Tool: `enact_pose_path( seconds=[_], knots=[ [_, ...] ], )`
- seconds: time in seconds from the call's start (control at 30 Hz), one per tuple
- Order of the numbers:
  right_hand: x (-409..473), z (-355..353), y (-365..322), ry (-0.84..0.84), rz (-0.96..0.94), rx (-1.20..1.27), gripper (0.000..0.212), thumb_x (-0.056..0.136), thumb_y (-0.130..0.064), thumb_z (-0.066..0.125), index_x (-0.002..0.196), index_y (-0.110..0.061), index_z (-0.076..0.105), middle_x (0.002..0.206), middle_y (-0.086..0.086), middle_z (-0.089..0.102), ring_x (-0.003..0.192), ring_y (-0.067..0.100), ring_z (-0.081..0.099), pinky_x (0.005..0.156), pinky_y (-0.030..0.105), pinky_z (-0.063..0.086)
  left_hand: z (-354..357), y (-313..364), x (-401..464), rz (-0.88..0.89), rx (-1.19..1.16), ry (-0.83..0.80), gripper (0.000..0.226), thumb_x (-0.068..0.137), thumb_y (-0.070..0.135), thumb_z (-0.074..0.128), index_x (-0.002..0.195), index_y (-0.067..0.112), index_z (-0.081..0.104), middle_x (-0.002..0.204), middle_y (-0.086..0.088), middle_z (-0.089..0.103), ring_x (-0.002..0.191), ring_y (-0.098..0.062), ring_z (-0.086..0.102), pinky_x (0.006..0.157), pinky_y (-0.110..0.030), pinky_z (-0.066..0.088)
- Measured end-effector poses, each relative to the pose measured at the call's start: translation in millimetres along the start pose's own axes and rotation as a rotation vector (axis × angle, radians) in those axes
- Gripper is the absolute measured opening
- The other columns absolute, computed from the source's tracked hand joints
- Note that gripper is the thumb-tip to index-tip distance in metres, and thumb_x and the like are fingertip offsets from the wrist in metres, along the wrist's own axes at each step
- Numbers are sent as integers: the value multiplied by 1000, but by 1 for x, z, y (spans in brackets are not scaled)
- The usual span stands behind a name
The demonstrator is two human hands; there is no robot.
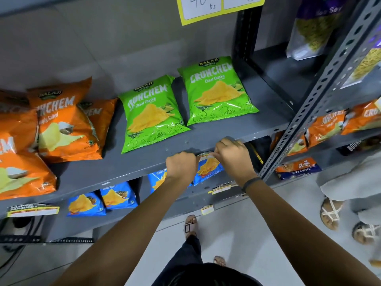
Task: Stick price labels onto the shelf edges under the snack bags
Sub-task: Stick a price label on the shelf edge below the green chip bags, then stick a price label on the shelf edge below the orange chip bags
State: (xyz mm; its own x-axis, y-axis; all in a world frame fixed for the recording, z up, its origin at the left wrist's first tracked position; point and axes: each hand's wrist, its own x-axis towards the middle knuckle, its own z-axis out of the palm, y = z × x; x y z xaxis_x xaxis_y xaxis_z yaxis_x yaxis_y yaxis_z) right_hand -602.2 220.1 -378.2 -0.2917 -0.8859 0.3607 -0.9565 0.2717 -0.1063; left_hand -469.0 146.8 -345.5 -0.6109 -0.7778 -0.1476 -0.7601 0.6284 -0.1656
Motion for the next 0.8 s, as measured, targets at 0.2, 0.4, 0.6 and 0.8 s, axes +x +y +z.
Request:
enact_pose_path(
  seconds=[0.2,0.4,0.6,0.8],
  knots=[
    [12,-20,-1,-113,90,158,31,79,-33,69,77,-4,61,85,17,64,74,36,63,61,37,48,-11,3,6,-28,-55,30,35,100,39,41,101,16,67,100,-6,73,97,-28,68,75,-28,47],
    [11,-25,-7,-131,205,226,30,81,-37,66,91,-10,56,97,13,63,88,35,62,67,38,47,-22,5,15,-69,10,-101,24,96,16,50,116,14,63,124,-6,65,116,-28,61,93,-31,46],
    [-8,-26,-40,24,314,316,25,81,-28,66,97,-13,53,97,11,63,95,35,60,74,42,47,-20,-21,-11,-63,-142,-4,39,99,43,44,103,13,68,109,-9,72,104,-30,66,81,-29,47],
    [-12,-11,-135,-58,285,526,21,87,-29,61,98,-12,58,94,11,65,91,33,61,67,37,45,7,-124,-73,-221,-265,121,43,99,47,38,105,16,67,101,-15,73,96,-36,67,74,-36,53]
  ],
)
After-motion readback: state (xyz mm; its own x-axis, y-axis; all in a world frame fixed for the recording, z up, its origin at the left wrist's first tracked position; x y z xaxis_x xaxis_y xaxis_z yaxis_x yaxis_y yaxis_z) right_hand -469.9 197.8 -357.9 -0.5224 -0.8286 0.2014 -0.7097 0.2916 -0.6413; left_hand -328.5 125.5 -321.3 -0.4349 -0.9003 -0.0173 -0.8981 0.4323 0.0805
